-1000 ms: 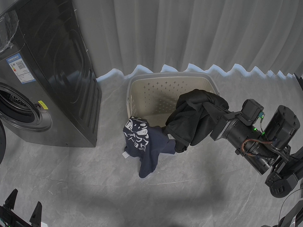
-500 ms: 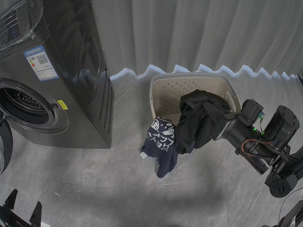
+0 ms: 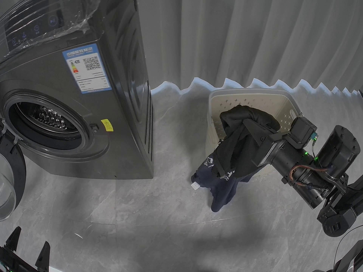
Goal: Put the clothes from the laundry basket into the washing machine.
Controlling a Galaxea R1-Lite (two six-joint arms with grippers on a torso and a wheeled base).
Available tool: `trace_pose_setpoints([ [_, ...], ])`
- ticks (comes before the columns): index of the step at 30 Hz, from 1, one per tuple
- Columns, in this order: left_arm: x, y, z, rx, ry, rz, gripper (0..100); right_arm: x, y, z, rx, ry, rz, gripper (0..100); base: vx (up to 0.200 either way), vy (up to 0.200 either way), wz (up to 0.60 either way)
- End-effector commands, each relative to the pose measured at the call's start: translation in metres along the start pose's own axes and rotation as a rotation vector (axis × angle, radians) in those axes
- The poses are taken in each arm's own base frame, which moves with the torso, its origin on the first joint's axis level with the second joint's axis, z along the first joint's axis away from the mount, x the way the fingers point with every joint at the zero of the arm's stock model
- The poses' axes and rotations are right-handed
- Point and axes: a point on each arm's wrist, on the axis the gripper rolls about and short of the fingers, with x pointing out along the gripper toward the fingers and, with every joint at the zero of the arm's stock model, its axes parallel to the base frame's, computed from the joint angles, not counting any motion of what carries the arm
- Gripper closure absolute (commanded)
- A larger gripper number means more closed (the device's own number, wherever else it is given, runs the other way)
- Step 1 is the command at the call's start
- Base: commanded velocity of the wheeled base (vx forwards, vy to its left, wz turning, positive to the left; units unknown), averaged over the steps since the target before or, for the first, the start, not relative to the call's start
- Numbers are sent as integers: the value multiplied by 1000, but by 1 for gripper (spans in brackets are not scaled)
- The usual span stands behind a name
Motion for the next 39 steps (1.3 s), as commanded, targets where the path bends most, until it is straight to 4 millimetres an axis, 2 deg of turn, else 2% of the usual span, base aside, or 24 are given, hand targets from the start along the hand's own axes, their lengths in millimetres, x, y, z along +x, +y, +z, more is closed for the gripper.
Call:
trace_pose_setpoints([
  [1,0,0,-4,0,1,0,0,0,3,-1,2,2,9,100,0,200,0],
  [7,0,0,-4,0,1,0,0,0,3,0,3,-4,11,100,0,200,0],
  [13,0,0,-4,0,1,0,0,1,3,1,3,-7,10,100,0,0,0],
  [31,0,0,-4,-3,3,1,0,1,2,1,3,-9,2,100,-200,0,0],
  [39,0,0,-4,-2,1,1,0,3,-1,2,0,-16,-19,100,0,50,0],
])
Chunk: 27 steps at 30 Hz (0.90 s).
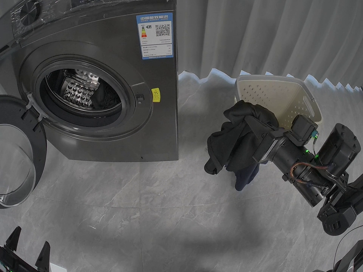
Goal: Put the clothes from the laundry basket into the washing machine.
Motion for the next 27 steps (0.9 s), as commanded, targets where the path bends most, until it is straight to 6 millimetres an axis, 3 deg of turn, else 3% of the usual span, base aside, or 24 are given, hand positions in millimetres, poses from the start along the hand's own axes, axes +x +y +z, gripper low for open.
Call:
trace_pose_setpoints([
  [1,0,0,-4,0,1,0,0,0,0,-1,-1,3,0,100,0,200,0],
  [27,0,0,-4,-1,1,0,0,0,-1,0,-1,0,0,100,0,200,0],
])
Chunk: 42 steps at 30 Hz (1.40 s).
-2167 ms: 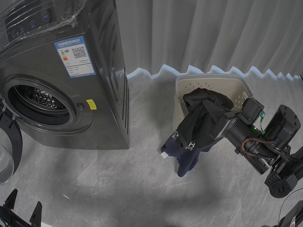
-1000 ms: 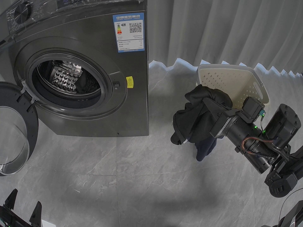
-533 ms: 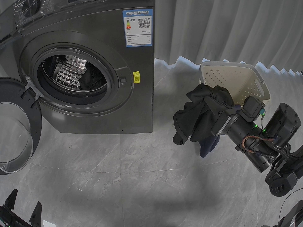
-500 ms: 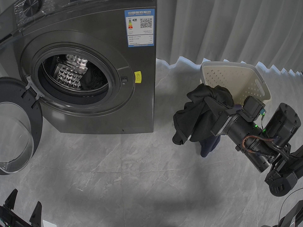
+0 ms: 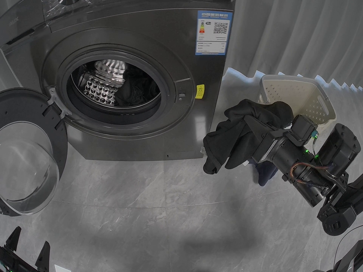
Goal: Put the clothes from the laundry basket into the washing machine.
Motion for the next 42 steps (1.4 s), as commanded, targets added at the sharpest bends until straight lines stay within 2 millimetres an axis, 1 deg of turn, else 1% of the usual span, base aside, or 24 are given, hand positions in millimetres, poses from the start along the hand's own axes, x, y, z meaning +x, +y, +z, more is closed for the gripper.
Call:
trace_pose_setpoints([
  [1,0,0,-4,-1,1,0,0,0,0,0,0,2,0,100,0,200,0],
  [5,0,0,-4,-1,1,0,0,0,0,0,0,2,0,100,0,200,0],
  [10,0,0,-4,-1,1,0,0,0,0,-1,-1,3,-1,100,0,0,0],
  [16,0,0,-4,-1,1,0,0,-1,0,-1,-1,6,0,100,-200,0,0],
  [22,0,0,-4,-1,1,0,0,-2,-1,-3,-3,14,-1,100,0,0,0],
  [25,0,0,-4,1,1,0,0,-1,-2,-7,-5,25,-4,100,0,0,0],
  [40,0,0,-4,1,2,0,0,-6,-4,-9,-8,42,-12,100,0,200,0],
  [42,0,0,-4,1,2,0,0,-6,-4,-9,8,40,-13,100,0,0,0],
])
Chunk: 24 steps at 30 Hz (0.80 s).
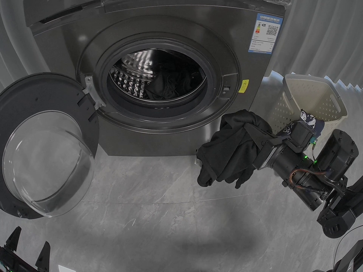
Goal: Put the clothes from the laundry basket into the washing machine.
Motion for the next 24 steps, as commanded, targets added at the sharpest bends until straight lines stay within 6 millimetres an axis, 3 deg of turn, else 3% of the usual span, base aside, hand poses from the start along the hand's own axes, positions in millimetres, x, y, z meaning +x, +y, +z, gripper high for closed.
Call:
trace_pose_setpoints([
  [1,0,0,-4,0,1,-1,0,-1,0,0,19,-4,-2,100,0,0,0],
  [4,1,0,-4,0,7,-3,0,-1,-1,0,24,-3,-7,100,0,0,0],
  [11,0,0,-4,1,3,0,0,-2,-2,2,24,-5,-8,100,-200,0,0],
  [19,0,0,-4,10,3,0,0,-5,-2,12,29,-38,-4,100,0,0,0],
  [24,0,0,-4,6,0,2,0,-7,1,6,27,-9,13,100,0,0,0],
])
